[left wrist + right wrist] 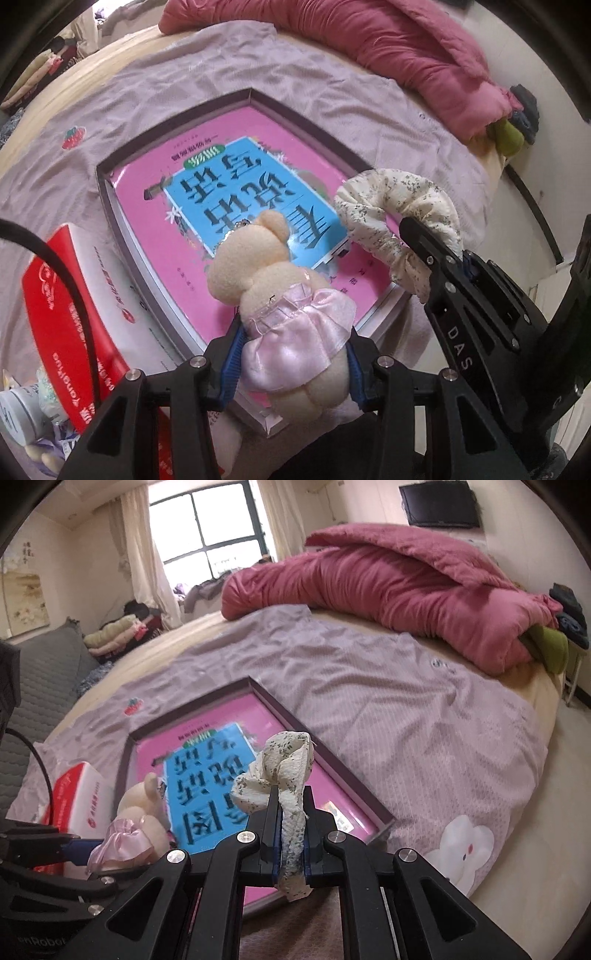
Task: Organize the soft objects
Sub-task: 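Lower the bear onto the tray with the left tool while the right tool drops the scrunchie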
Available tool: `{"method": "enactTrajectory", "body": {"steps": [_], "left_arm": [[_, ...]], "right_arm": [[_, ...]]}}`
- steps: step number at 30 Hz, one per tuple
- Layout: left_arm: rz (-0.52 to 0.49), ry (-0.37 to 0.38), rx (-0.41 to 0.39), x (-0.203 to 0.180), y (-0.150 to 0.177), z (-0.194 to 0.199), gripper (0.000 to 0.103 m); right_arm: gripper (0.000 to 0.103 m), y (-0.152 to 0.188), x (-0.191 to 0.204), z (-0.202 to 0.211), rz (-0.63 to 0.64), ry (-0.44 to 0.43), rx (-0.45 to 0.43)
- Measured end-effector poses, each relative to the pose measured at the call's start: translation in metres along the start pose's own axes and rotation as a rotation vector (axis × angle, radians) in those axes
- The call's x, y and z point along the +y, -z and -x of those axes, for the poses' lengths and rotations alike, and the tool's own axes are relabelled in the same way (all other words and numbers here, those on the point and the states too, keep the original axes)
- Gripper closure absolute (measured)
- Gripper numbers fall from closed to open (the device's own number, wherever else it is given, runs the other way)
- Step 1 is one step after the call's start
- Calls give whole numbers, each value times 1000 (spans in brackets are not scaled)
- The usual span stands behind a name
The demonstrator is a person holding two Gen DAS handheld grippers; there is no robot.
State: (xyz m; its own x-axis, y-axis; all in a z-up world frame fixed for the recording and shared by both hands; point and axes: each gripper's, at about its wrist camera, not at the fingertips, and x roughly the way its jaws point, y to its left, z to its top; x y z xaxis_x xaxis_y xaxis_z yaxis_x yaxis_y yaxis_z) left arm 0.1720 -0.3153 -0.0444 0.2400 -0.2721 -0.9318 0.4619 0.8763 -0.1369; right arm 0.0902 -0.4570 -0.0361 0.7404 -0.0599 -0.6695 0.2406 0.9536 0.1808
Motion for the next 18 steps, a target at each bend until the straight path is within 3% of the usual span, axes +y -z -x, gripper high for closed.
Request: {"method": "enactTrajectory", "body": {"steps": [4,7,12,15,18], "left_arm": [[0,-3,3,1,-1,-3,55],[-2,-11,7,1,-1,-5,54],[-11,-18,9,-4,-1,-6,53],[-18,-31,14,-6,-1,-8,53],[-19,-47,15,-6,-1,-9,52]], "right_arm": [[90,3,-5,-7,-17,6,20],[79,3,-6,-10,-29,10,30],[70,3,-14,-4,-59,30,-1],[54,1,-16,3,-70,43,-34],[52,0,-17,7,-65,60,-50]]}}
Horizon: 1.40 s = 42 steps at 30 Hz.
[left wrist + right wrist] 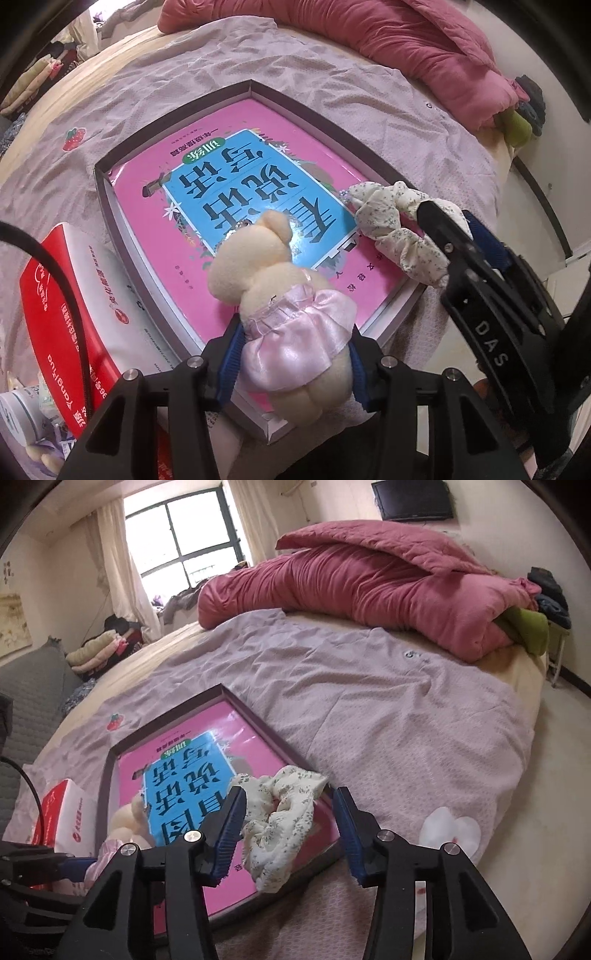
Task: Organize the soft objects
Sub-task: 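Lower the bear onto the tray with the left tool while the right tool drops the scrunchie, then move both open tools back over the remaining pile of toys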
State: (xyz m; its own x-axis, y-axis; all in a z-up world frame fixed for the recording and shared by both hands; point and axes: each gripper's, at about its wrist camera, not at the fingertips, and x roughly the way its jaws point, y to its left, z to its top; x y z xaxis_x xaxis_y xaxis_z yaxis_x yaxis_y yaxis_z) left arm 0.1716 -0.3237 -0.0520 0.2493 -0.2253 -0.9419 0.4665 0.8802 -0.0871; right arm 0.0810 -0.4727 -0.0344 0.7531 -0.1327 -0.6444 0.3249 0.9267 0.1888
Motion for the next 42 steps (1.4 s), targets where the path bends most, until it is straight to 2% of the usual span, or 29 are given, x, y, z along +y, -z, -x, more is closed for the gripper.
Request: {"method": "enactTrajectory", "body": {"steps": [8,19,34,42], "left_arm": [[-21,-6,10,-5,1,-3,49],[-10,-12,-38,-7,3,12,41],[58,-23,-151,9,25,67,35],[124,-5,-206,30,43,96,35]], "right_arm": [[43,-5,-18,13,-58,51,-51],[42,-6,-27,17,-78,62,-61],[30,-7,-10,34,-35,62,-105],[29,-9,11,54,19,34,-147]]}}
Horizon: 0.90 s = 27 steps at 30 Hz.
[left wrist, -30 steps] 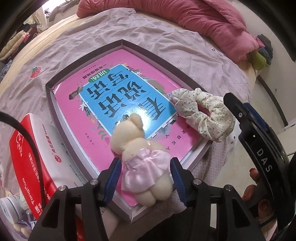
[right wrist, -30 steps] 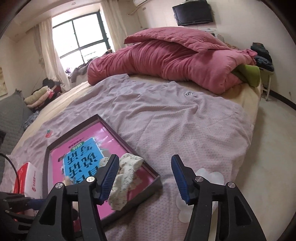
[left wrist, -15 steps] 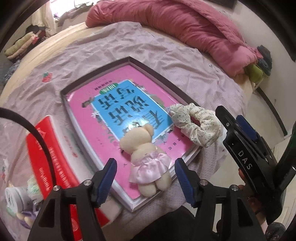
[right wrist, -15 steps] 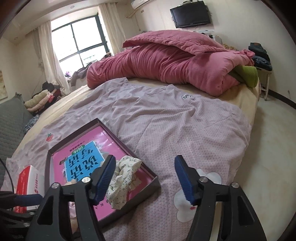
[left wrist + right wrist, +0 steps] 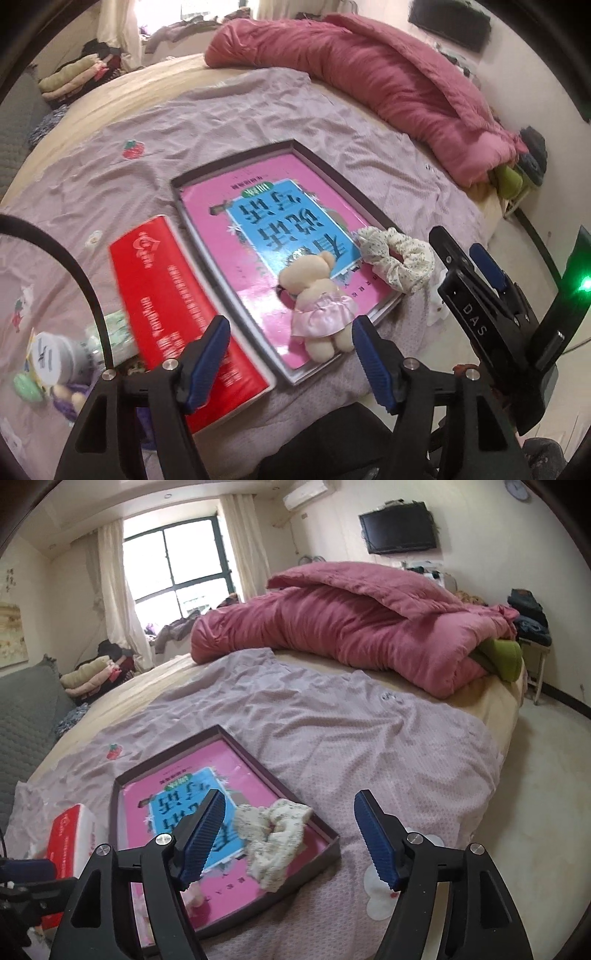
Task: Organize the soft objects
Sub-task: 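Move both open tools back over the remaining pile of toys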
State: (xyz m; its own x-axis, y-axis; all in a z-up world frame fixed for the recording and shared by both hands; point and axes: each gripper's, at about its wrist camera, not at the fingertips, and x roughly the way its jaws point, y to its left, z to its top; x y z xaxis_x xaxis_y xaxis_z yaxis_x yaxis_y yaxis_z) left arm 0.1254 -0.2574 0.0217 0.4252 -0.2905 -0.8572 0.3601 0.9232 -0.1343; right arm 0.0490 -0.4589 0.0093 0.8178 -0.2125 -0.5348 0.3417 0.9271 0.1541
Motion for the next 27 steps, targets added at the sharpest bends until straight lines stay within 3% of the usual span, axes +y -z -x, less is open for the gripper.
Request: {"method": "enactTrajectory", "body": {"steps": [3,13,19,27], "left_arm": [[42,13,-44,14,5,20,34],[166,-64,-140,82,26,84,34],[258,-88,-173,128,46,108,34],[378,-133,-216,189,80,140,34]], "right_arm": [[29,-4,17,16,52,-23,-43],[28,-10,94,73,206,-216,-125],[28,-3,136,99,277,-321,-104],[28,8,175,128,355,-393,-97]]}}
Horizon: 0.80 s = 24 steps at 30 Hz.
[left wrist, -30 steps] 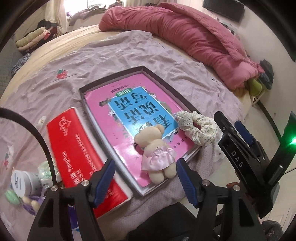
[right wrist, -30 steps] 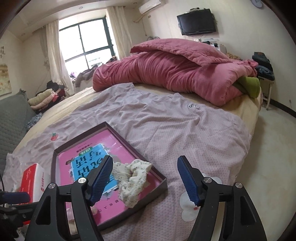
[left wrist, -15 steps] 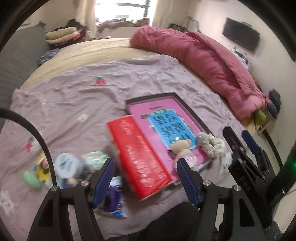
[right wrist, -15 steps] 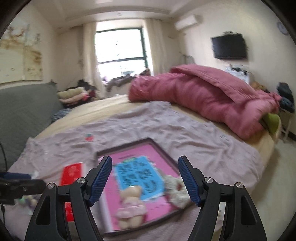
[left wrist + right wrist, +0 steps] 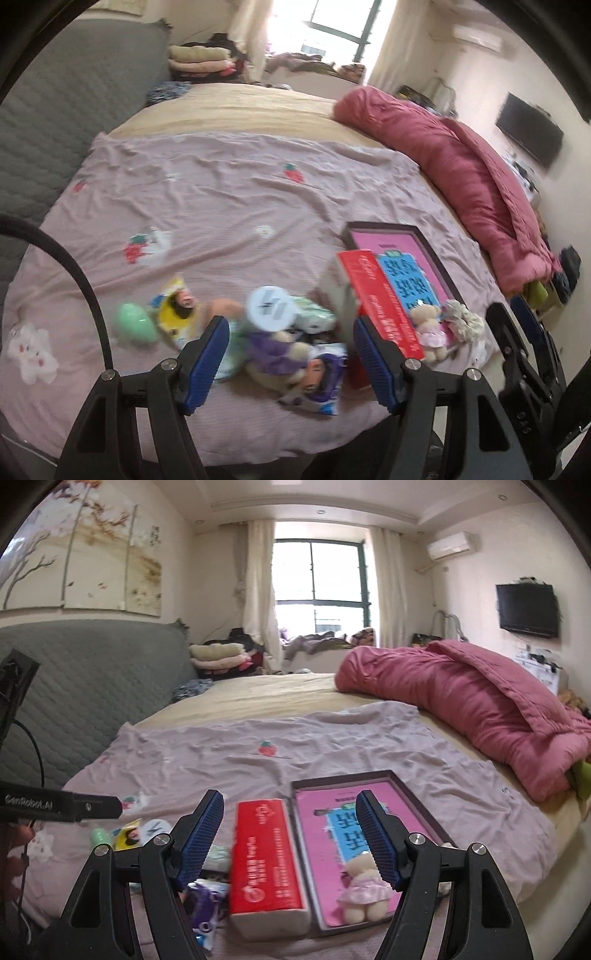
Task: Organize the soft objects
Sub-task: 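Move both open tools back over the remaining pile of toys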
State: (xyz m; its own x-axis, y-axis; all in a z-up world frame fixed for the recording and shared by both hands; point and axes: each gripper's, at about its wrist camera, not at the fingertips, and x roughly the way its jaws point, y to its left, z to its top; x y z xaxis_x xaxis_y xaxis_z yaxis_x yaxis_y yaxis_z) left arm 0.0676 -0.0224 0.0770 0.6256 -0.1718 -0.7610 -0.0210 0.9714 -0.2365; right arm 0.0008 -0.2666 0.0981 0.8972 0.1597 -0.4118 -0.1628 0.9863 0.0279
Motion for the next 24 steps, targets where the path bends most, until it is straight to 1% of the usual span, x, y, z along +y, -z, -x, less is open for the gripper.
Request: {"method": "enactTrajectory", "body": {"steps": [3,5,12,16,18,24], "left_arm": [[41,-25,-19,24,1,8,34],[75,-28,-31,42,3,14,34],[129,-82,-22,86,22,20,34],[136,-85,0,100,35,18,34],[136,-73,14,103,42,15,34],[140,-72,44,109,55,3,34]], "right_arm": [[28,-1,14,2,13,-36,17],[28,0,25,3,26,-56,31],[28,11,65,3,59,-145,101],[28,24,86,-1,79,-177,162],[28,33,93,-6,76,-195,217],[28,57,102,-23,94,-195,328]]}}
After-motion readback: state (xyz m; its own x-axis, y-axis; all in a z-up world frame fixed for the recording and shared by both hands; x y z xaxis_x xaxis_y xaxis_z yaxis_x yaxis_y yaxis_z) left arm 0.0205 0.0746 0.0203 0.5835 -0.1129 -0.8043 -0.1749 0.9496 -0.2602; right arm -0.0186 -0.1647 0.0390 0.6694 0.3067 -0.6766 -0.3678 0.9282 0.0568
